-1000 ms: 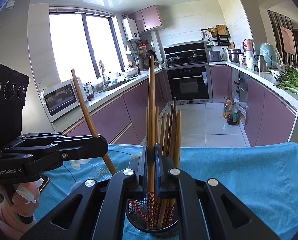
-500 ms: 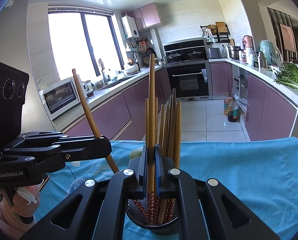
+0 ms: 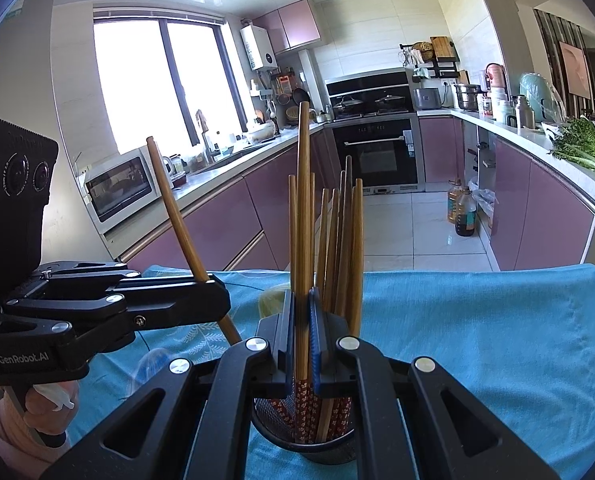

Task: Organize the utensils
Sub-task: 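Open both tools to release the chopsticks and withdraw them upward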

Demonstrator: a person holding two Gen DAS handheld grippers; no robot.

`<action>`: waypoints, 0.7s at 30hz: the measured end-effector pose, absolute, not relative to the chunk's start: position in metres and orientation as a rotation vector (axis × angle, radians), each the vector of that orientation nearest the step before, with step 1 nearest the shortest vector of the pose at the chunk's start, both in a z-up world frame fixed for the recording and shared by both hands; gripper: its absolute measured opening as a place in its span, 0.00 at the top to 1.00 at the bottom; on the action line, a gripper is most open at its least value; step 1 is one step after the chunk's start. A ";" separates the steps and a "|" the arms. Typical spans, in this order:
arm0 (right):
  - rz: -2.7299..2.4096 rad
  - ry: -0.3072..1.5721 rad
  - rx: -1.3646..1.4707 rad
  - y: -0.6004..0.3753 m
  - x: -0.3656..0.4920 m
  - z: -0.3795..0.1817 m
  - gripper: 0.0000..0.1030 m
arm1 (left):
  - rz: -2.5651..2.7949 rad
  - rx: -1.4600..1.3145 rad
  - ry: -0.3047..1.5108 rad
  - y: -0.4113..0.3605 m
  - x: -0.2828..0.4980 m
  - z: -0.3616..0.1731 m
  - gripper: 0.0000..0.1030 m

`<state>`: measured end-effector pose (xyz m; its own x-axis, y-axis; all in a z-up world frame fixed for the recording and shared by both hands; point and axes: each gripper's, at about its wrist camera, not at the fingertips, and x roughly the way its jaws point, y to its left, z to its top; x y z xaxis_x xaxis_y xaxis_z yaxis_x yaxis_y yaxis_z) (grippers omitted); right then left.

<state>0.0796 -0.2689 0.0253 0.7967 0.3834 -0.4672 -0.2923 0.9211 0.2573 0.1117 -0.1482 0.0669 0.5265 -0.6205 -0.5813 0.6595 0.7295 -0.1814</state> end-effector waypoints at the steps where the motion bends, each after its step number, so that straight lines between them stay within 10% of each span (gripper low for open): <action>1: 0.365 0.540 0.176 -0.269 0.079 0.024 0.94 | -0.766 0.067 0.672 -0.149 0.111 0.066 0.93; 21: 0.367 0.592 0.171 -0.264 0.083 0.009 0.94 | -0.757 0.073 0.725 -0.157 0.120 0.050 0.93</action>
<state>0.0832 -0.2643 0.0093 0.7676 0.3852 -0.5123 -0.2883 0.9214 0.2607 0.1201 -0.1567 0.0496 0.4994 -0.6009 -0.6241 0.6494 0.7364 -0.1894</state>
